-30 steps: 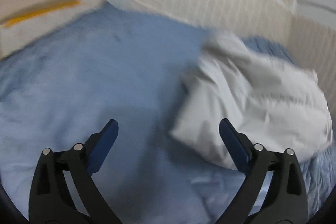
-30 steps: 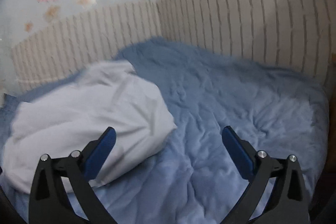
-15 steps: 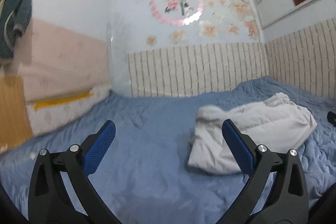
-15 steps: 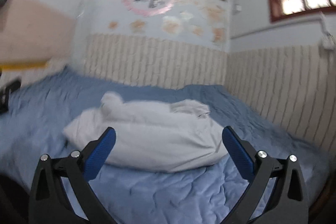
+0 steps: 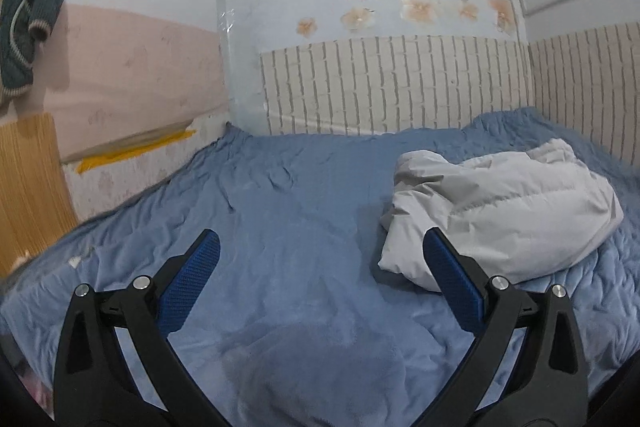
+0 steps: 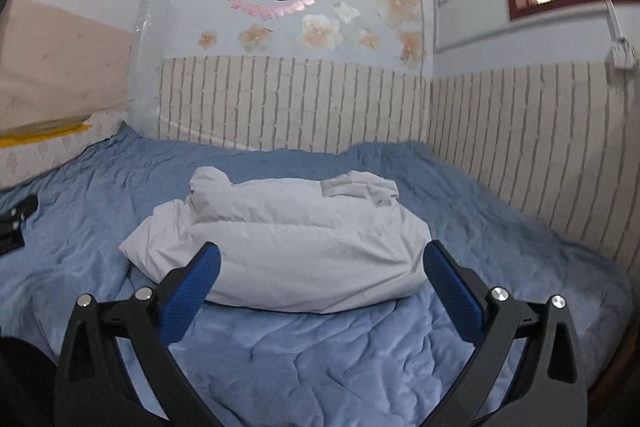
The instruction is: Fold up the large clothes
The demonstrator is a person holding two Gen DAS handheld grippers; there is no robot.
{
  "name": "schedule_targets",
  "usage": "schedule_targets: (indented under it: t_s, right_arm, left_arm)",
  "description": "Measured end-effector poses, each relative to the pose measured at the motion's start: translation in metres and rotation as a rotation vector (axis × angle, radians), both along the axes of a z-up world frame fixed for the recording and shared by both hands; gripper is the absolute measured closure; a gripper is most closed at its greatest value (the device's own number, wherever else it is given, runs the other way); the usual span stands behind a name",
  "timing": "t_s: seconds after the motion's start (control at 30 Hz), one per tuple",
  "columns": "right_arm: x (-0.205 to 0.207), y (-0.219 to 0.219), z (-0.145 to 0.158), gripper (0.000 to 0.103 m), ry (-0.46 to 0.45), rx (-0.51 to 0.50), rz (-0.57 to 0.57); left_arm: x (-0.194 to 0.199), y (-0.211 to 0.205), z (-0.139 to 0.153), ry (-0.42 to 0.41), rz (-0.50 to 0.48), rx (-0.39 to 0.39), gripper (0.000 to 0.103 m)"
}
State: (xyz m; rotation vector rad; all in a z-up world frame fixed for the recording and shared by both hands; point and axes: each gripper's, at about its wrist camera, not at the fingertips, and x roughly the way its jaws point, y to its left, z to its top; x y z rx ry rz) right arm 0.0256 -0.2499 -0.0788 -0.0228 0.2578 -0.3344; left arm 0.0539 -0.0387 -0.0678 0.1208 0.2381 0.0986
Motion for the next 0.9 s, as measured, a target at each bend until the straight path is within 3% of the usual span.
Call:
schedule_targets:
  t_s: [0.27, 0.4, 0.6, 0.9]
  right_arm:
    - [-0.002, -0.005, 0.000, 0.002, -0.009, 0.019, 0.000]
    - [0.019, -0.021, -0.007, 0.002, 0.116, 0.092, -0.041]
    - [0.003, -0.049, -0.009, 0.002, 0.038, 0.242, -0.070]
    - [0.007, -0.029, -0.006, 0.002, 0.045, 0.130, -0.052]
  left_arm:
    - [0.008, -0.013, -0.003, 0.037, 0.021, 0.036, 0.003]
    - [0.002, -0.013, -0.001, 0.023, 0.030, 0.030, 0.003]
    - [-0.006, -0.013, 0.001, -0.005, 0.041, 0.035, 0.003]
    - [0.001, -0.008, 0.000, 0.022, 0.042, 0.012, 0.003]
